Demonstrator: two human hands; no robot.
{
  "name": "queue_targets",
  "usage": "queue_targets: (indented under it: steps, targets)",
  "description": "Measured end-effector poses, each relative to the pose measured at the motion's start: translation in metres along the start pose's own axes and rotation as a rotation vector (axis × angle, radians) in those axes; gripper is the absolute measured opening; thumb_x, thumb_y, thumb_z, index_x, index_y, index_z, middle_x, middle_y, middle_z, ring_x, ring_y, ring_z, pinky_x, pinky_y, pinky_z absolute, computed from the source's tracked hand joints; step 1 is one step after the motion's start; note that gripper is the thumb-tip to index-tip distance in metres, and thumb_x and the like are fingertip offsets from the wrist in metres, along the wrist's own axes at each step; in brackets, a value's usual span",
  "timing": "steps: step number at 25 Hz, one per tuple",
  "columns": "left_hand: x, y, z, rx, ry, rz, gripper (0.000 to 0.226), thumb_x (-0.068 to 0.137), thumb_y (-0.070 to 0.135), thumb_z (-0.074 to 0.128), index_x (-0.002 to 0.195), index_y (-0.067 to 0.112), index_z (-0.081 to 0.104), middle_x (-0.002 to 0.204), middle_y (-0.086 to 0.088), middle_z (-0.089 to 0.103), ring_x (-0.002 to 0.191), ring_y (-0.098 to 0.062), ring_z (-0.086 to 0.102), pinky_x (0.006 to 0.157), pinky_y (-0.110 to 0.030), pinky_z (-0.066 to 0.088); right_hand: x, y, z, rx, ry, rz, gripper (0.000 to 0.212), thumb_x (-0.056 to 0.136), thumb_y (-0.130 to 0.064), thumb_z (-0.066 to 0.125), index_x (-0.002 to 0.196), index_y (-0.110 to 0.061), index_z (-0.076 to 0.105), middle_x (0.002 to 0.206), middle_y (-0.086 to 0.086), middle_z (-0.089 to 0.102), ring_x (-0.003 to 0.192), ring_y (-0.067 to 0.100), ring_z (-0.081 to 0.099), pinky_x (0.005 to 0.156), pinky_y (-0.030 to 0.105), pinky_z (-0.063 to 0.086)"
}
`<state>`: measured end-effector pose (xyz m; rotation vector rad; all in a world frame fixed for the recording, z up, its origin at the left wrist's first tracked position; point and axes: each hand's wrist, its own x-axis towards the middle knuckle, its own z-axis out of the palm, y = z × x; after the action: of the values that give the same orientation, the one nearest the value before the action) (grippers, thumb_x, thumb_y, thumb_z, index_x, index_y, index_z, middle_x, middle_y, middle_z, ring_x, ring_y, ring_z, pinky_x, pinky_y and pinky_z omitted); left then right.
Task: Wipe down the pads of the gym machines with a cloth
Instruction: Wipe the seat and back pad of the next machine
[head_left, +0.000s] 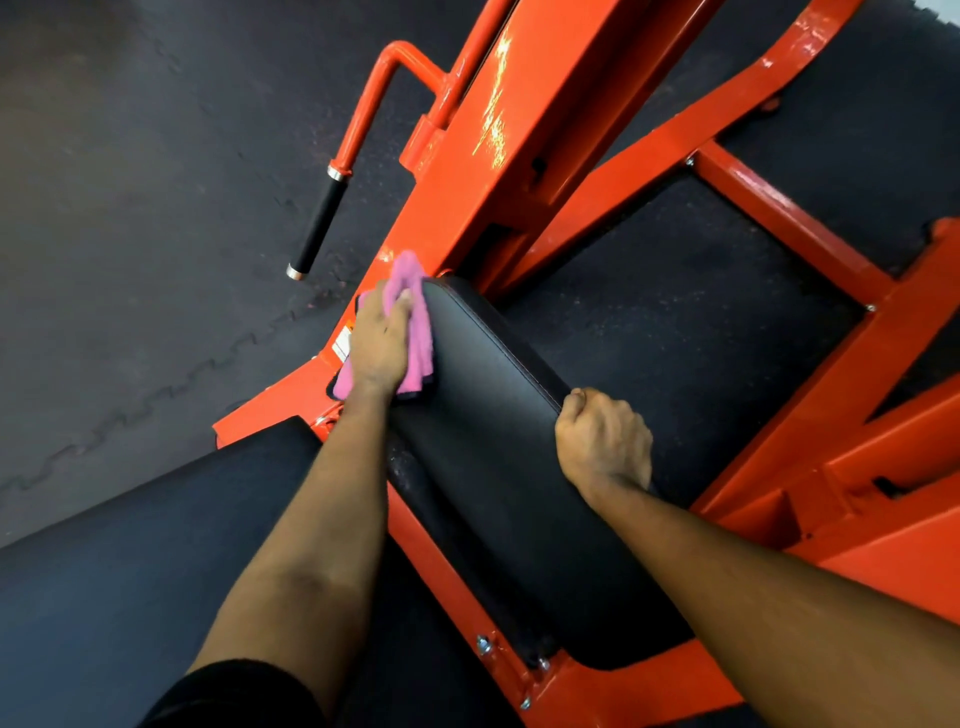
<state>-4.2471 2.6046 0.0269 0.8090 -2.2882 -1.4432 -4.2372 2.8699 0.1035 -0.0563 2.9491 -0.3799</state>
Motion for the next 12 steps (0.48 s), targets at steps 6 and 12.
queue_targets:
  steps: [6, 12]
  targets:
    - [-0.03, -0.023, -0.006, 0.05, 0.164, -0.256, 0.039, 0.096, 0.032, 0.036, 0.123, 0.014, 0.059, 0.119, -0.003, 0.062, 0.113, -0.024, 0.054, 0.102, -0.045, 0.04, -0.001, -0.002, -0.001, -0.025, 0.011, 0.006, 0.047, 0.105, -0.034, 0.03, 0.093, -0.014, 0.071, 0.079, 0.01, 0.072, 0.074, 0.028, 0.069, 0.064, 0.035, 0.049]
    - [-0.008, 0.042, 0.013, 0.084, 0.135, 0.176, 0.028, 0.099, 0.035, 0.046, 0.122, 0.031, 0.061, 0.123, 0.016, 0.062, 0.117, -0.011, 0.053, 0.096, -0.034, 0.037, -0.002, -0.004, -0.001, -0.028, 0.025, 0.018, 0.048, 0.104, -0.035, 0.029, 0.089, -0.014, 0.07, 0.076, 0.009, 0.07, 0.072, 0.028, 0.068, 0.064, 0.036, 0.051]
